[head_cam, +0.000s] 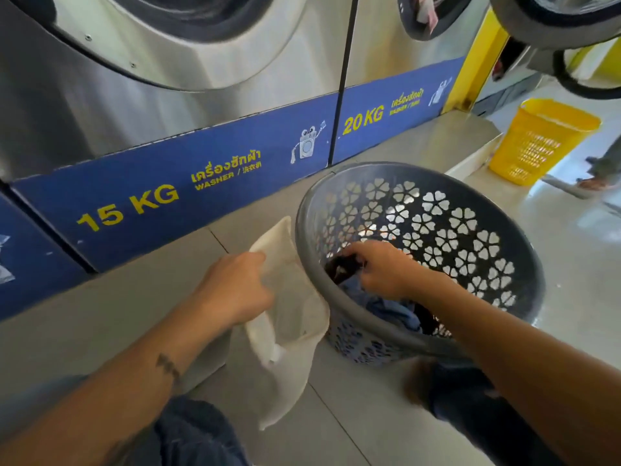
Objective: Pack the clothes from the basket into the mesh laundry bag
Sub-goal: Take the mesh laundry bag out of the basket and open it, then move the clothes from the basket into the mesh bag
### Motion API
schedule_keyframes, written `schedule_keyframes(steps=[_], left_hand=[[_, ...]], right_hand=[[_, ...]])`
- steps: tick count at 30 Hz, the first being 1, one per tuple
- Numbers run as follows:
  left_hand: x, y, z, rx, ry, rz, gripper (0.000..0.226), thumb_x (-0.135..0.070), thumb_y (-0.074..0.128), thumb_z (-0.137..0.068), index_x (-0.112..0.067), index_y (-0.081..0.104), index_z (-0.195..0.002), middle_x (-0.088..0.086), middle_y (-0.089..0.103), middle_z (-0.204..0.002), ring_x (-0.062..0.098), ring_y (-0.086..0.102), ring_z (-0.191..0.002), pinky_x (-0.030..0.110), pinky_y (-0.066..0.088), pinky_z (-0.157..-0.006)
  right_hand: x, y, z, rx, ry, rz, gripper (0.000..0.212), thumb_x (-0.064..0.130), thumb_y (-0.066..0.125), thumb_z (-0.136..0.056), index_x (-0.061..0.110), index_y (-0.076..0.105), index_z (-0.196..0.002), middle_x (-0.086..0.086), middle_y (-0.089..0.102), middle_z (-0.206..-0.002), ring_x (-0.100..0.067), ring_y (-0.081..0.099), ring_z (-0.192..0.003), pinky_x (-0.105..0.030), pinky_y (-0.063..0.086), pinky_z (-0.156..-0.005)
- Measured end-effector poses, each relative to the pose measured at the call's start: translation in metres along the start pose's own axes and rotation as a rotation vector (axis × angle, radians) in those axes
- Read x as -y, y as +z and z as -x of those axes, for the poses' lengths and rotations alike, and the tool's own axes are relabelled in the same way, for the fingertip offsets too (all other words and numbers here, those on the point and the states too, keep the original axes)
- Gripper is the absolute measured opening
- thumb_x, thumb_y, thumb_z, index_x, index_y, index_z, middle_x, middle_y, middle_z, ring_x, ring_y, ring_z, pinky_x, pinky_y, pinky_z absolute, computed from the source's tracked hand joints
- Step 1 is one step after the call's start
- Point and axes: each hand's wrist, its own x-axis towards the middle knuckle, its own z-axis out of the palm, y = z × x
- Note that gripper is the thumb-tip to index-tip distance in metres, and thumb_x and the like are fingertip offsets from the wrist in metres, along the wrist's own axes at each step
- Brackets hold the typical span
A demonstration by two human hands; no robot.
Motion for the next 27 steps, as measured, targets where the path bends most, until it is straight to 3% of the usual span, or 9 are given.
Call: schedule_keyframes(steps=[3, 7, 10, 13, 15, 17, 19, 21, 27], left_hand=[[-0.001, 0.002, -0.012, 0.041, -0.019, 0.034, 0.046, -0.021, 0.057, -0.086, -0.024, 0.053, -0.132, 0.007, 0.061, -0.126, 0.025, 0.057, -0.096, 0.032, 0.043, -0.075], [0.001, -0.002, -0.024, -0.006, -0.047, 0.105, 0.05, -0.018, 0.057, -0.088, -0.024, 0.05, -0.137, 0.007, 0.057, -0.133, 0.026, 0.057, -0.109, 0.029, 0.041, -0.078], [0.002, -0.002, -0.027, -0.008, -0.045, 0.112, 0.058, -0.021, 0.057, -0.091, -0.029, 0.04, -0.146, 0.005, 0.055, -0.136, 0.016, 0.049, -0.096, 0.028, 0.04, -0.076], [0.001, 0.0, -0.026, -0.02, -0.042, 0.116, 0.06, -0.024, 0.058, -0.092, -0.031, 0.036, -0.148, 0.004, 0.055, -0.136, 0.019, 0.052, -0.1, 0.032, 0.045, -0.08], [0.002, 0.0, -0.026, -0.061, -0.025, 0.107, 0.057, -0.024, 0.058, -0.091, -0.029, 0.042, -0.145, 0.004, 0.057, -0.134, 0.022, 0.055, -0.104, 0.032, 0.046, -0.084], [0.005, -0.001, -0.027, -0.111, -0.007, 0.098, 0.053, -0.023, 0.058, -0.09, -0.028, 0.049, -0.141, 0.001, 0.058, -0.134, 0.025, 0.055, -0.112, 0.032, 0.044, -0.088], [0.007, -0.003, -0.029, -0.153, 0.005, 0.096, 0.049, -0.023, 0.059, -0.089, -0.028, 0.054, -0.137, -0.001, 0.059, -0.135, 0.027, 0.053, -0.119, 0.033, 0.042, -0.094], [0.011, -0.006, -0.03, -0.175, 0.013, 0.117, 0.048, -0.023, 0.059, -0.087, -0.028, 0.057, -0.135, -0.003, 0.059, -0.136, 0.026, 0.051, -0.123, 0.033, 0.041, -0.098], [0.019, -0.016, -0.026, -0.216, 0.002, 0.182, 0.048, -0.026, 0.062, -0.085, -0.028, 0.059, -0.133, -0.001, 0.058, -0.139, 0.025, 0.049, -0.13, 0.033, 0.038, -0.105]], right_hand=[[-0.023, 0.025, -0.026, 0.298, 0.102, 0.118, 0.072, 0.022, 0.062, -0.089, 0.026, 0.032, -0.155, -0.013, 0.045, -0.145, -0.037, 0.048, -0.13, -0.045, 0.047, -0.104], [-0.032, 0.05, -0.046, 0.635, 0.161, 0.314, 0.104, 0.038, 0.073, -0.086, 0.03, 0.003, -0.162, -0.015, 0.017, -0.167, -0.038, 0.025, -0.15, -0.048, 0.035, -0.116], [-0.037, 0.059, -0.063, 0.68, 0.174, 0.458, 0.116, 0.046, 0.075, -0.084, 0.03, -0.009, -0.161, -0.018, 0.008, -0.169, -0.038, 0.017, -0.153, -0.05, 0.032, -0.118], [-0.05, 0.078, -0.074, 0.688, 0.209, 0.483, 0.124, 0.052, 0.078, -0.079, 0.035, -0.015, -0.159, -0.022, 0.001, -0.168, -0.04, 0.024, -0.151, -0.05, 0.036, -0.116], [-0.057, 0.091, -0.071, 0.664, 0.155, 0.488, 0.116, 0.046, 0.075, -0.082, 0.029, -0.009, -0.161, -0.022, 0.012, -0.167, -0.04, 0.034, -0.147, -0.047, 0.04, -0.112], [-0.06, 0.099, -0.066, 0.603, 0.063, 0.466, 0.089, 0.033, 0.064, -0.091, 0.021, 0.012, -0.161, -0.021, 0.031, -0.16, -0.039, 0.045, -0.139, -0.044, 0.044, -0.105], [-0.057, 0.095, -0.067, 0.556, 0.02, 0.436, 0.062, 0.025, 0.057, -0.093, 0.017, 0.038, -0.151, -0.019, 0.048, -0.148, -0.038, 0.052, -0.13, -0.04, 0.047, -0.098], [-0.05, 0.083, -0.07, 0.519, 0.018, 0.392, 0.047, 0.021, 0.055, -0.092, 0.014, 0.052, -0.138, -0.019, 0.055, -0.138, -0.038, 0.055, -0.124, -0.039, 0.049, -0.092], [-0.036, 0.024, -0.058, 0.318, -0.006, 0.214, 0.036, 0.015, 0.051, -0.079, 0.017, 0.06, -0.114, -0.016, 0.064, -0.114, -0.038, 0.062, -0.101, -0.043, 0.054, -0.084]])
